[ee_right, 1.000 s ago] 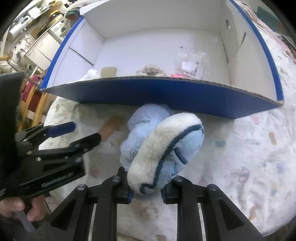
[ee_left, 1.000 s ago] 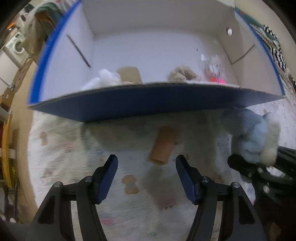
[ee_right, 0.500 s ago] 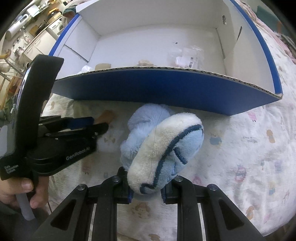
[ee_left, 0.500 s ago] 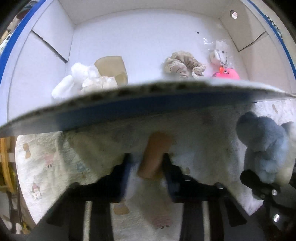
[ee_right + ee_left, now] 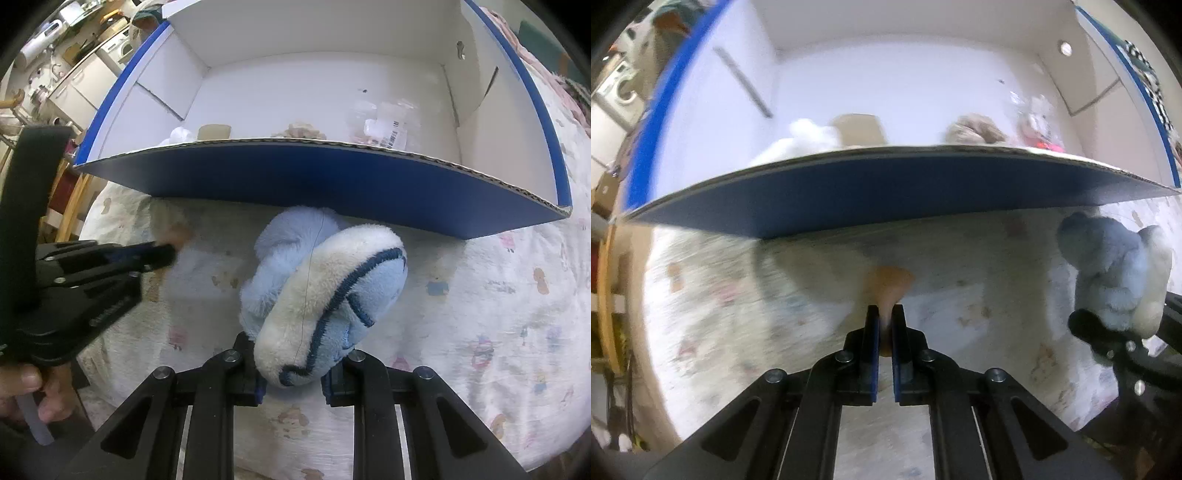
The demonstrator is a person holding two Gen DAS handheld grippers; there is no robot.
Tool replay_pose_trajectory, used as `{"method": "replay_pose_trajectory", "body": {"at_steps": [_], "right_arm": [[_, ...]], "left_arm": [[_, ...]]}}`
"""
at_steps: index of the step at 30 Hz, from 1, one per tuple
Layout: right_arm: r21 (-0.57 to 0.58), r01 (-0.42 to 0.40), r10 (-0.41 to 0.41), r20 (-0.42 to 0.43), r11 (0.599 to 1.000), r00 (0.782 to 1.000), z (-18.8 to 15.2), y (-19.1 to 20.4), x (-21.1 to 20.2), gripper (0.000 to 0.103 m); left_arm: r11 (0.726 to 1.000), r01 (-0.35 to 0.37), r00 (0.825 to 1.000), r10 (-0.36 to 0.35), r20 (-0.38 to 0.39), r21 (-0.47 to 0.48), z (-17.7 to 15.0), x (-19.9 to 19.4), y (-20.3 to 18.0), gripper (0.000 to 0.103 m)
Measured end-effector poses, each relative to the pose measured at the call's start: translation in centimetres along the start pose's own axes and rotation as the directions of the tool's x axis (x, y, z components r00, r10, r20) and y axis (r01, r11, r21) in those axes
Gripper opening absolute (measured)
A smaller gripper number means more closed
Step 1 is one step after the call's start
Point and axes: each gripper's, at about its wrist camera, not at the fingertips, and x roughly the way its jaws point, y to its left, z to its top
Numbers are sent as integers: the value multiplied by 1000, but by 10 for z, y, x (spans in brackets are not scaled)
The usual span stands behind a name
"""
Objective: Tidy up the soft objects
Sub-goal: 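Grasp the blue plush with the right gripper while the left grasps the tan tube, then carry the tan tube and blue plush over the box interior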
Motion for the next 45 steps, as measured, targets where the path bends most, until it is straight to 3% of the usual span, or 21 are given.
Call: {"method": "replay_pose_trajectory", "body": {"at_steps": [15, 20, 24, 29, 34, 41, 45], "right_arm": [[-61, -70, 73, 60, 996, 996, -10, 26, -36, 24], [-60, -90, 98, 134, 994, 986, -12, 20, -60, 24], [-64, -106, 118, 236, 992, 965, -10, 15, -88, 24], [-60, -57, 74, 348, 997, 935, 4, 10, -110, 24], [-37, -69, 78, 416, 997, 906, 30, -1, -126, 24], [-16, -64, 64, 448, 998, 892, 64, -15, -125, 24], [-9, -45, 45, 440, 999, 897, 83, -27, -114, 24]], "left_arm": [[985, -93, 990, 108, 93, -147, -33, -62, 54, 6], [978, -81, 976, 116, 182, -190, -58, -96, 44, 6], [980, -66, 960, 114, 257, -187, -68, -126, 32, 6], [984, -47, 929, 106, 354, -170, -54, -159, 20, 6], [989, -43, 903, 98, 417, -139, -24, -184, 16, 6], [990, -59, 887, 112, 448, -132, 22, -192, 22, 6], [991, -65, 888, 112, 447, -118, 48, -183, 23, 6]]}}
